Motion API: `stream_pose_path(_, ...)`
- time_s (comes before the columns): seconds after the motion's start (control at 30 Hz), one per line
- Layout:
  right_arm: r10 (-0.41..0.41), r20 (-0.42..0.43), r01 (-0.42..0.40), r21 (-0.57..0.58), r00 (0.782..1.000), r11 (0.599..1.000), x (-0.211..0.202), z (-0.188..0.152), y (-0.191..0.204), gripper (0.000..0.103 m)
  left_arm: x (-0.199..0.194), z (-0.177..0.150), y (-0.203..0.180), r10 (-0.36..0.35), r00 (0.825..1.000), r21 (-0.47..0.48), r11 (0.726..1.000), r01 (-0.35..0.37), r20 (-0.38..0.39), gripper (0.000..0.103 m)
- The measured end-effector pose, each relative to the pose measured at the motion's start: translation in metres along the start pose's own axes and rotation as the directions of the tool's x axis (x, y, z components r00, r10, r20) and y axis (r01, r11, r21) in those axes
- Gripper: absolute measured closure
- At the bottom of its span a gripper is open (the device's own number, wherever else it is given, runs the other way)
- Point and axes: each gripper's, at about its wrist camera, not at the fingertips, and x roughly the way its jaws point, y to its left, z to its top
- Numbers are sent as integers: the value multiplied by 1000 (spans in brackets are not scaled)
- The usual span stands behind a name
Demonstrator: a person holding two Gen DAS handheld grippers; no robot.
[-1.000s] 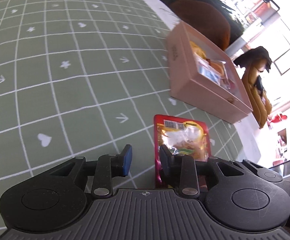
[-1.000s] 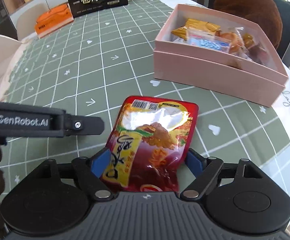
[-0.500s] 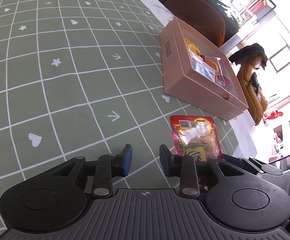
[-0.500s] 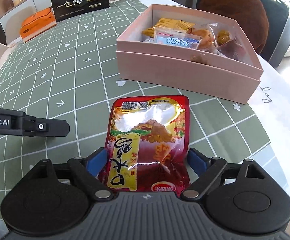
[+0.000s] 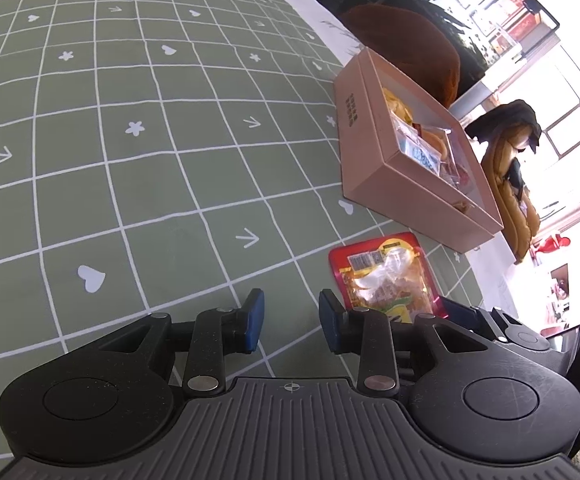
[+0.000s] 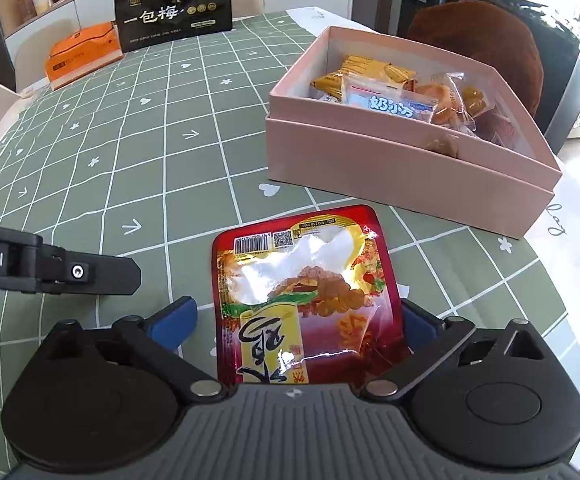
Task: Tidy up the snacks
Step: 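Drop the red-yellow bag into the pink box with the left tool while the right tool drops its bag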
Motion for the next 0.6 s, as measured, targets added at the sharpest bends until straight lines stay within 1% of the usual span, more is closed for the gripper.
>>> stream_pose_path(0.23,50,9,-49,-56,999,997,-4,-5,-3,0,2,0,-5,-7,1000,24,1000,7,-10,68)
stream_pose_path(0.4,50,-3,-51,-59,999,997,-3,-2,-3,0,1,-2,-8,-6,1000,35,999,7,-11,68)
stream_pose_path(0.47,45,-6,-45,-52,999,998,-4,-2,-2,3,0,-2,-7,-5,1000,35,999,5,-11,68)
stream_pose_path(0.53,49,3,-48,-61,999,997,-9,-4,0,14,-3,-2,-4,-6,1000,28,1000,6,-6,68)
stream_pose_path(0.6,53,-7,-54,-74,999,996,-12,-4,1,17,-4,-3,-2,-8,1000,20,1000,8,-2,68)
